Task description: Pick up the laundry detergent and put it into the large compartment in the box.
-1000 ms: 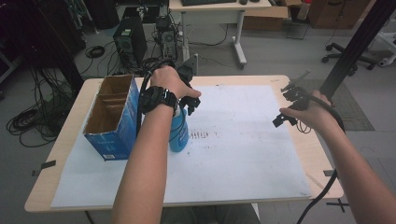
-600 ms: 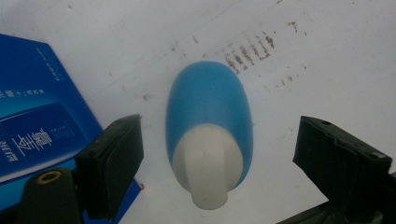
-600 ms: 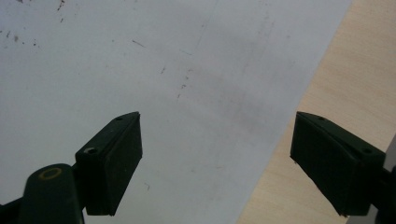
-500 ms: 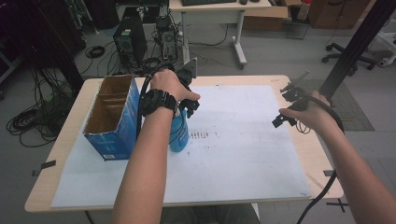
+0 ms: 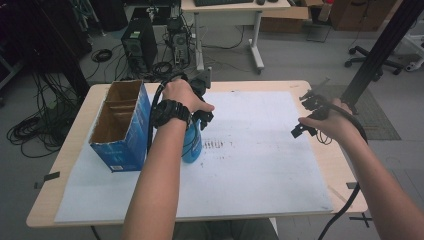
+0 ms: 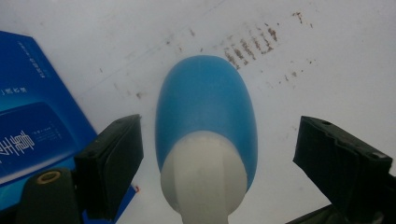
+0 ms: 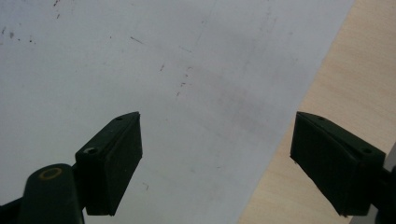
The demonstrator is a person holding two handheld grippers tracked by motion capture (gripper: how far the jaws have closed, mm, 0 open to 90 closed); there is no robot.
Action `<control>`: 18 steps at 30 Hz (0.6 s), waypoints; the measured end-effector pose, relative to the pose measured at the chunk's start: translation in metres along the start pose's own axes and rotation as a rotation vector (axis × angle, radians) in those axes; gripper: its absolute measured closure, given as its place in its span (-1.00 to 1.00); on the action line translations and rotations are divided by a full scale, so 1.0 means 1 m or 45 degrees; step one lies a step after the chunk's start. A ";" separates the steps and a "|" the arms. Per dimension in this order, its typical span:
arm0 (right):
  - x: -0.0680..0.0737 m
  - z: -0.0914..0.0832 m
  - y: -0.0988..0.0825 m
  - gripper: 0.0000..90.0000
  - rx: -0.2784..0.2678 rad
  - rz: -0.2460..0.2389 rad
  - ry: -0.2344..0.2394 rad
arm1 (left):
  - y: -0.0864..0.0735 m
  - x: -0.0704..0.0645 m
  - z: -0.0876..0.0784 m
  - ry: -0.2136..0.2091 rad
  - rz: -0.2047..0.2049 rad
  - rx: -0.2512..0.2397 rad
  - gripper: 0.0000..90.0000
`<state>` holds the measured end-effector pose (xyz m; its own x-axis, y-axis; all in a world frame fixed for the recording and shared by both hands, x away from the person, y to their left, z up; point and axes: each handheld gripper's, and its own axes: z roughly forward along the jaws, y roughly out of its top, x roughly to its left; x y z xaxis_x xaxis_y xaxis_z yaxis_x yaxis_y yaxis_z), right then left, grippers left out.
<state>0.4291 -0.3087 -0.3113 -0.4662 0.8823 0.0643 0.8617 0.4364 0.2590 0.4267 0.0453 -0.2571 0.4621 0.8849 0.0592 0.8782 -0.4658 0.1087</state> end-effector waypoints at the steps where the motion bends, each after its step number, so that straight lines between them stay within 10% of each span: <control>1: 0.000 0.000 0.000 -0.62 0.000 -0.001 0.000 | 0.000 0.000 0.001 -0.002 0.001 0.006 -0.65; 18: -0.003 0.004 -0.002 -0.62 0.005 0.002 0.009 | 0.000 -0.001 0.016 0.014 0.002 0.033 -0.66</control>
<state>0.4294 -0.3118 -0.3159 -0.4661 0.8819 0.0713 0.8632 0.4356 0.2551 0.4278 0.0444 -0.2733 0.4624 0.8839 0.0703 0.8803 -0.4671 0.0831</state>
